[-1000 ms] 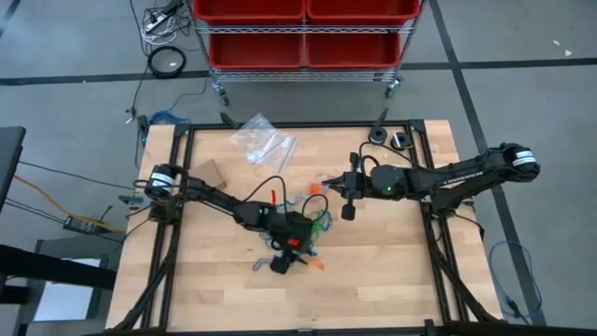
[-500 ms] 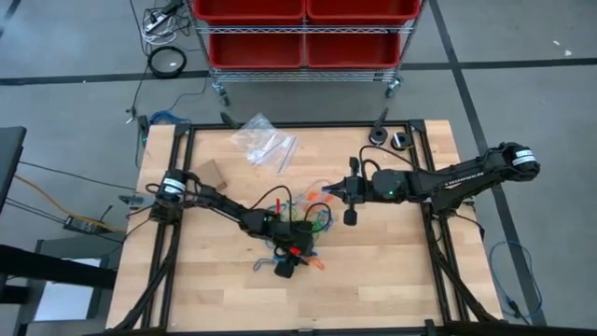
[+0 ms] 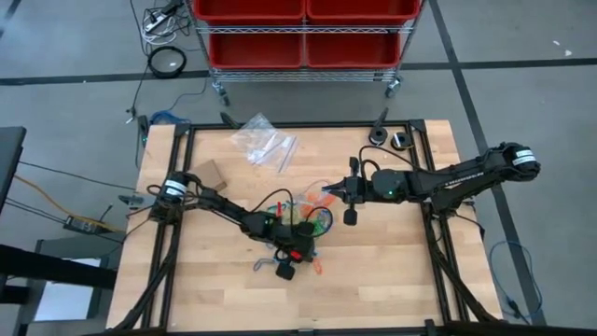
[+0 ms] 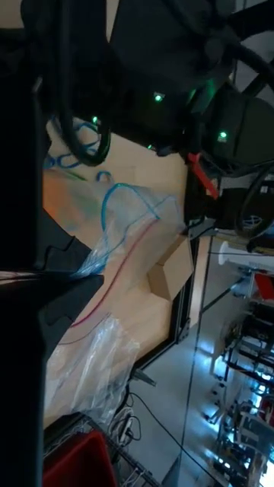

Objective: Sort rubber bands
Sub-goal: Put the orange rubber band into the transparent zip bag

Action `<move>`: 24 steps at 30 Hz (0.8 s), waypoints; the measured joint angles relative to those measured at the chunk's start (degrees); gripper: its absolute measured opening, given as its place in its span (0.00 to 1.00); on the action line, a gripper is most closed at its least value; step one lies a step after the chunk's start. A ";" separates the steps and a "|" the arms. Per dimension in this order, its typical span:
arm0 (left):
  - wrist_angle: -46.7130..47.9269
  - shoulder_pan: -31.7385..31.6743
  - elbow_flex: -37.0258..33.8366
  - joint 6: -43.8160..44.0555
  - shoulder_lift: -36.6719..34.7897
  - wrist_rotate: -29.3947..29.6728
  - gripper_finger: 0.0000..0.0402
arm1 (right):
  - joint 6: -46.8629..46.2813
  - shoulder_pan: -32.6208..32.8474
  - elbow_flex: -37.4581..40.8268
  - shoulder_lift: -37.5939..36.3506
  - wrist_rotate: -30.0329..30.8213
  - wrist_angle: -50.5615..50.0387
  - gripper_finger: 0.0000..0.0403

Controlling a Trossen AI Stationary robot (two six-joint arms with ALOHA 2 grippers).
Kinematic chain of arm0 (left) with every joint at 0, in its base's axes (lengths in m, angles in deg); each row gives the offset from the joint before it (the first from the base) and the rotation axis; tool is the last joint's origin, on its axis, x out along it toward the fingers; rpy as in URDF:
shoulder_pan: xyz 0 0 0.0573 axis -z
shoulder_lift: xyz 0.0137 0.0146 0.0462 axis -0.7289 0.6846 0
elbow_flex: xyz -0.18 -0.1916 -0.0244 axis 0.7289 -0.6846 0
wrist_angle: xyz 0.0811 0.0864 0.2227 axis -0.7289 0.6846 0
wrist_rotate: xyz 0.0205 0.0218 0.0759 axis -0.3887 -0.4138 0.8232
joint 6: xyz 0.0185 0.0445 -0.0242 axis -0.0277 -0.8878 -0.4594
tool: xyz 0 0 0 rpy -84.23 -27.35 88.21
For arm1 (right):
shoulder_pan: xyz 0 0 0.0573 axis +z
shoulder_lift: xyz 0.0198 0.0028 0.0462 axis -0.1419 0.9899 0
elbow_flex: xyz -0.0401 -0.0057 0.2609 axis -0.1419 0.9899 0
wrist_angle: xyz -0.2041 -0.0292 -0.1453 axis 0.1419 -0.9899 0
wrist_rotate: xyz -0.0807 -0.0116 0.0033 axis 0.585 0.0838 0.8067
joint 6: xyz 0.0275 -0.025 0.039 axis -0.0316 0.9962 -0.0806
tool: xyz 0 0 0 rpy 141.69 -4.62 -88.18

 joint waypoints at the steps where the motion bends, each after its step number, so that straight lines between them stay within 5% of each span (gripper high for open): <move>1: 2.28 0.00 0.67 -0.71 -0.23 0.01 0.01 | 0.00 0.00 -0.01 0.00 0.00 0.01 0.00; 13: 23.86 2.18 8.70 -8.58 -12.46 9.20 0.00 | -0.78 -0.04 0.00 -0.04 0.00 -0.14 0.00; 24: 26.62 0.23 13.57 -16.55 -27.50 33.50 0.00 | -3.09 0.72 -0.04 1.60 -0.53 0.24 0.00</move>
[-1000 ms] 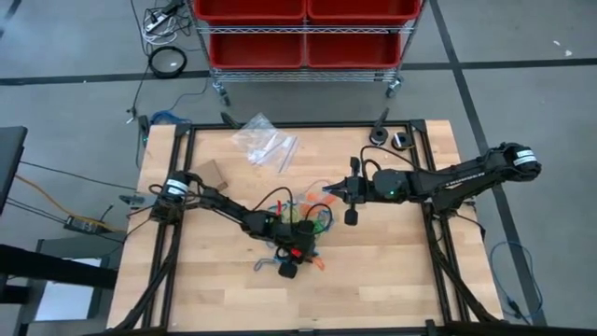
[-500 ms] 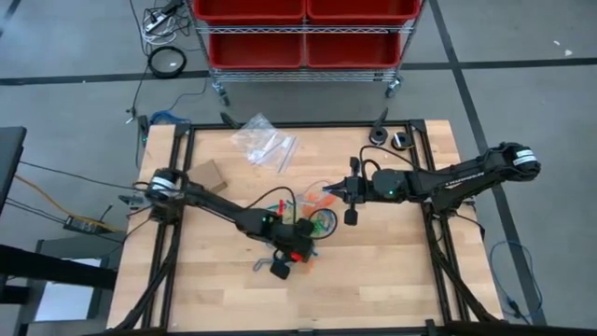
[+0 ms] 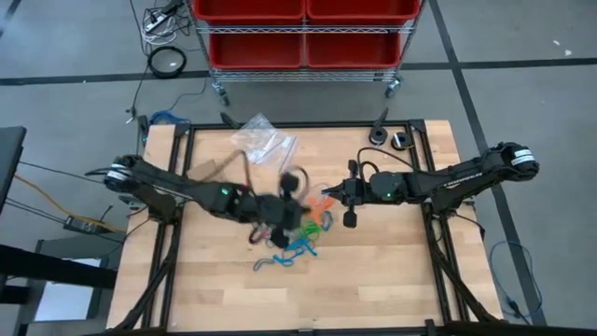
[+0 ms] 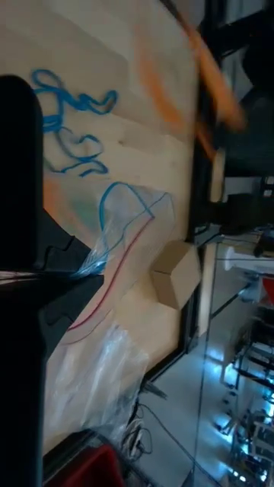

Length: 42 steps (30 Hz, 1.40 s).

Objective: Sort rubber bands
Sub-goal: Put the orange rubber band into the transparent zip bag

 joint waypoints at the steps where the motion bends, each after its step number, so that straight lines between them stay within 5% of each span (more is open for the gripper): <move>1: -0.23 -0.86 0.63 -0.47 -0.82 1.20 0.00 | -0.15 0.02 -0.07 0.28 -0.28 -0.18 0.00; 7: 1.82 -7.11 1.47 -2.47 -1.78 1.53 0.00 | -0.58 0.11 0.04 2.44 -0.81 0.74 0.00; 14: 6.58 -11.00 1.42 1.44 0.12 -5.44 0.00 | -0.20 0.48 0.04 3.03 -1.00 0.92 0.00; 42: 7.79 -4.71 1.42 1.59 4.93 -5.28 0.01 | 0.73 0.11 0.04 3.01 -0.78 1.28 0.00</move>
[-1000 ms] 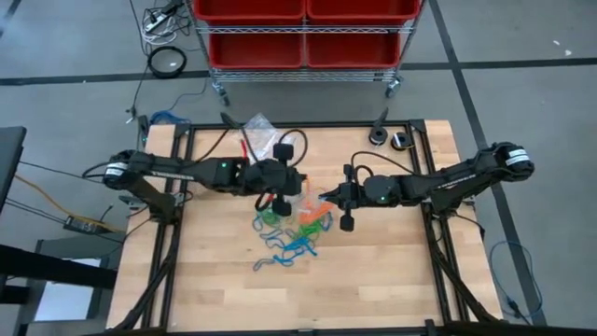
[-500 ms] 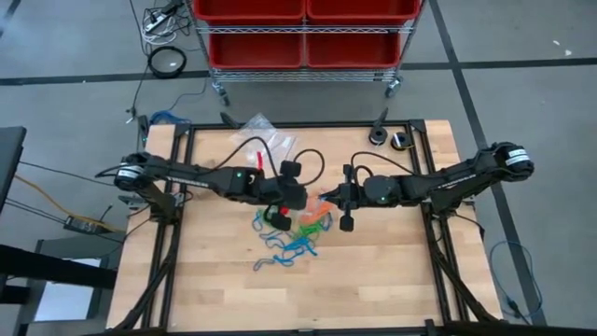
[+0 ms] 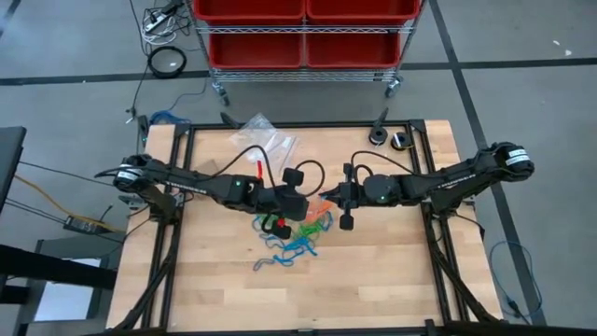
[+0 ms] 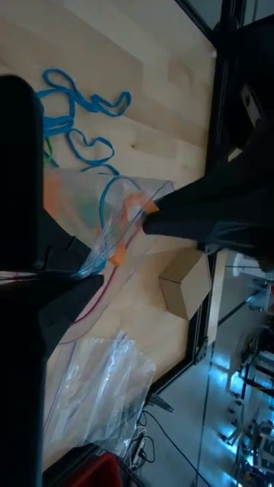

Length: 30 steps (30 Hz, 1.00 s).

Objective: Sort rubber bands
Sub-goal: Put the orange rubber band into the transparent zip bag

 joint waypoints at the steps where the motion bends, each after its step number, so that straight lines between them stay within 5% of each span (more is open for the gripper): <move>1: -0.36 0.16 0.00 0.00 -0.03 -0.16 0.01 | 0.01 0.00 0.00 0.00 0.00 -0.06 0.00; 6: 0.42 0.31 0.00 0.26 -0.05 -4.25 0.01 | 0.04 0.00 0.00 0.00 -0.04 0.04 0.00; 19: 1.60 -0.39 0.00 0.44 0.35 -3.35 0.03 | 2.59 1.76 0.00 -0.04 -3.29 2.93 0.00; 30: 2.67 -0.21 0.00 4.89 0.32 -4.89 0.39 | 3.02 2.14 0.00 -0.04 -3.19 2.89 0.00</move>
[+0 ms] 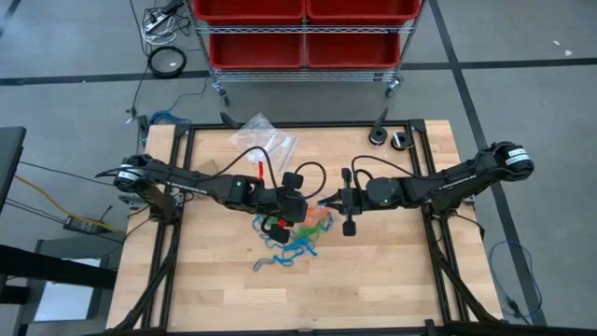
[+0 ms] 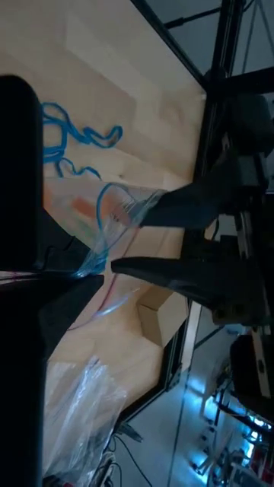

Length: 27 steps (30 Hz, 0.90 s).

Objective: Sort rubber bands
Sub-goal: Put the orange rubber band into the transparent zip bag, then put the transparent zip bag on the table

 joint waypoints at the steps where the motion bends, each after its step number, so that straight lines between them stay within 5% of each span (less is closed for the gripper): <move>1: 0.65 0.00 0.00 0.87 -0.16 0.00 0.42 | 0.00 0.00 0.00 0.00 0.00 0.00 0.00; 7: 1.66 1.56 0.00 2.65 -2.42 0.44 0.54 | -0.02 0.00 0.00 0.00 0.04 -0.02 0.00; 15: 0.14 3.48 0.00 3.50 -7.93 4.09 0.55 | -0.07 0.00 0.00 0.00 0.17 0.98 0.00; 27: 5.60 9.21 -2.76 16.69 -9.70 2.49 0.54 | -4.05 -0.47 -0.02 -0.02 -2.60 3.54 0.00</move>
